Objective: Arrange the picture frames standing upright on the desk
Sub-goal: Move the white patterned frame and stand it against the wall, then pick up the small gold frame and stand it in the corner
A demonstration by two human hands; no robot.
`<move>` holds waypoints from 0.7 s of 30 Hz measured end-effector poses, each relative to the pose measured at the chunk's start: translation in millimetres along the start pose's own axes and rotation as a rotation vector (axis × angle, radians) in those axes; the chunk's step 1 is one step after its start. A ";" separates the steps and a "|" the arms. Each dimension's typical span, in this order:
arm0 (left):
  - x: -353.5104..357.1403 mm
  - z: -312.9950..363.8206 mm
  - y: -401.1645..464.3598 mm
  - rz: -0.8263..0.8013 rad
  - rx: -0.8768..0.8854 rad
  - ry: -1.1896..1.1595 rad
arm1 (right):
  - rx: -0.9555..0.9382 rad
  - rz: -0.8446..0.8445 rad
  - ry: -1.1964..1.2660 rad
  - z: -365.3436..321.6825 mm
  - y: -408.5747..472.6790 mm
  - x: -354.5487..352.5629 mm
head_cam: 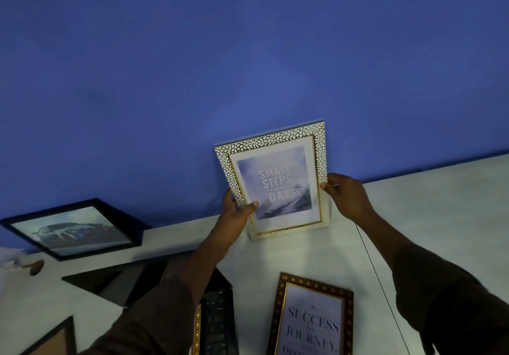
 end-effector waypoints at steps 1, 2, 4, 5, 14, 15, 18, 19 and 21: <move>0.8 1.0 -2.3 0.007 0.003 0.012 | 0.016 -0.004 0.016 1.3 -2.3 2.4; 0.2 1.1 -5.3 0.026 0.000 0.026 | 0.039 -0.004 0.044 4.3 -4.3 5.3; -2.1 -1.0 -13.6 0.068 -0.021 0.051 | 0.117 0.025 0.111 11.9 -16.6 8.2; -2.5 -5.4 -19.6 0.075 -0.034 0.056 | 0.154 0.036 0.132 16.7 -28.1 10.5; 24.8 -98.9 -81.1 -0.041 -0.210 0.089 | 0.314 -0.055 0.130 74.7 -141.9 66.3; 29.9 -113.1 -90.0 -0.064 -0.234 0.094 | 0.327 -0.063 0.128 81.5 -155.4 71.9; 42.6 -150.3 -112.0 -0.115 -0.301 0.130 | 0.369 -0.068 0.119 98.6 -190.0 81.2; 45.2 -161.8 -117.7 -0.124 -0.324 0.149 | 0.376 -0.062 0.113 102.0 -200.1 82.8; 50.5 -182.8 -131.0 -0.137 -0.375 0.184 | 0.390 -0.050 0.093 109.3 -222.7 86.1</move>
Point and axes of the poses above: each hand's wrist, its own y-axis towards the middle knuckle, its own x-axis out of the palm, z = x × y, the point moved 8 cm from there along y, towards the middle knuckle, and after that the axes turned 4 degrees about -z, right-handed, at the moved point
